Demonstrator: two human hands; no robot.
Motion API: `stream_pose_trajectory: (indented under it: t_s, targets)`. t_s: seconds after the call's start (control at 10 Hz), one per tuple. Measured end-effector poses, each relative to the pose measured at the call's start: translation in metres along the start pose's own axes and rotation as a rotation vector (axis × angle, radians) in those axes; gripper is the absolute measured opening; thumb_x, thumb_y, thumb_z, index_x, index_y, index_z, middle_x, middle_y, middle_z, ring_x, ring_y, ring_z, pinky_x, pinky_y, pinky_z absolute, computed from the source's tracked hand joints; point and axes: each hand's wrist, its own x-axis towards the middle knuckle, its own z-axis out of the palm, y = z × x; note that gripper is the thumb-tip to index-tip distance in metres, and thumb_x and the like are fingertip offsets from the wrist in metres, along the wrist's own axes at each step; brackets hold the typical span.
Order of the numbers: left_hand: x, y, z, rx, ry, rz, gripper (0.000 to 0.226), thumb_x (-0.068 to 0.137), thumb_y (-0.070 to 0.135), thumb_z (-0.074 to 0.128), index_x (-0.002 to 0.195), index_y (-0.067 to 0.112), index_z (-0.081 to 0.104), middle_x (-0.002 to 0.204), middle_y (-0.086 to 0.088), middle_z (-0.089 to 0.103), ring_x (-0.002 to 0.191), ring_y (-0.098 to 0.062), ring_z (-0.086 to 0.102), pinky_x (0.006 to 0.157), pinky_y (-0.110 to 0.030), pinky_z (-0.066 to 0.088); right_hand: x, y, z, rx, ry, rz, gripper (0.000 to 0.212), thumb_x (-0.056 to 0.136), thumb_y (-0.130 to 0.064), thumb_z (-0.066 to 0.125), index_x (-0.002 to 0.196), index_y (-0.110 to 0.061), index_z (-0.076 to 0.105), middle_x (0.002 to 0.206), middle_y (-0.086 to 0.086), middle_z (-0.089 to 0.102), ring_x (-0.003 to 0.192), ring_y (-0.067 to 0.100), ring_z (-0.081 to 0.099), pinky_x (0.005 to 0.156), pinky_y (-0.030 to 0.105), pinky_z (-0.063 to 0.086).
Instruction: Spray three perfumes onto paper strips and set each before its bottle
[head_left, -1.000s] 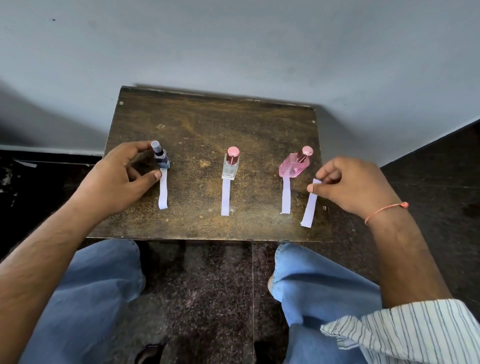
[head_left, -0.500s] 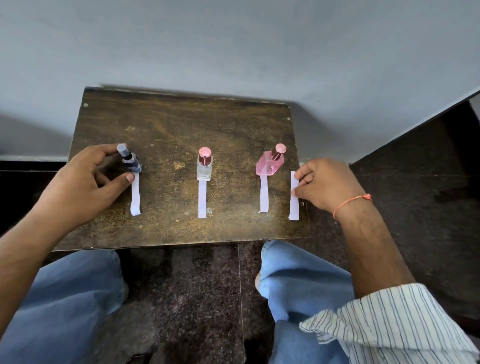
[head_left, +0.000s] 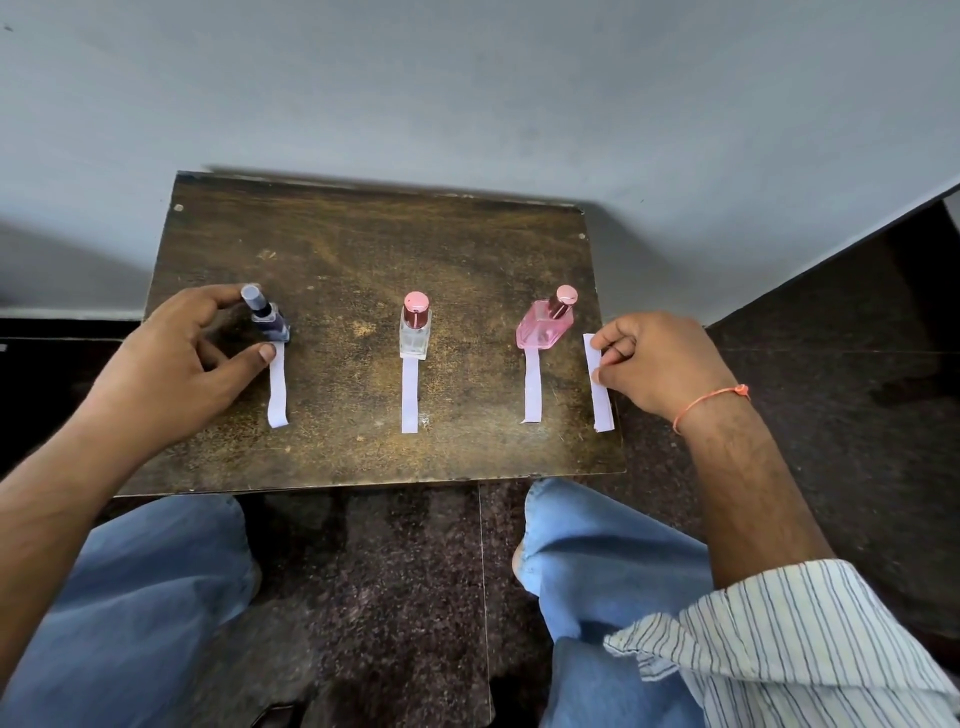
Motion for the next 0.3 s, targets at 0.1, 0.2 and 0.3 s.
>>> stream_pose_trajectory:
  t_s: [0.1,0.2,0.3]
  targets:
    - [0.001,-0.003,0.001,0.009,0.011,0.018,0.050,0.095,0.028,0.078,0.124,0.058,0.050,0.126,0.002,0.060,0.063,-0.008,0.066,0.056,-0.017,0.050,-0.004,-0.003,-0.001,-0.020,-0.009,-0.003,0.027,0.085,-0.013,0.089,0.108,-0.024,0.082,0.087,-0.007,0.080,0.091,0.016,0.075,0.094,0.032,0.059]
    - [0.005,-0.004,0.001,-0.011,0.045,-0.036,0.048,0.099,0.025,0.072,0.143,0.034,0.056,0.150,-0.004,0.051,0.070,-0.021,0.068,0.061,-0.019,0.052,-0.010,-0.009,-0.006,-0.059,0.035,-0.017,0.020,0.088,-0.015,0.087,0.105,-0.024,0.083,0.092,-0.005,0.081,0.093,0.018,0.076,0.096,0.034,0.060]
    - [-0.003,0.010,-0.004,-0.052,0.095,-0.168,0.050,0.104,0.026,0.068,0.151,0.019,0.053,0.156,-0.007,0.041,0.072,-0.022,0.067,0.068,-0.020,0.048,-0.022,-0.017,-0.012,-0.092,0.196,-0.047,0.016,0.095,-0.011,0.078,0.105,-0.021,0.084,0.102,0.000,0.084,0.099,0.026,0.076,0.095,0.037,0.061]
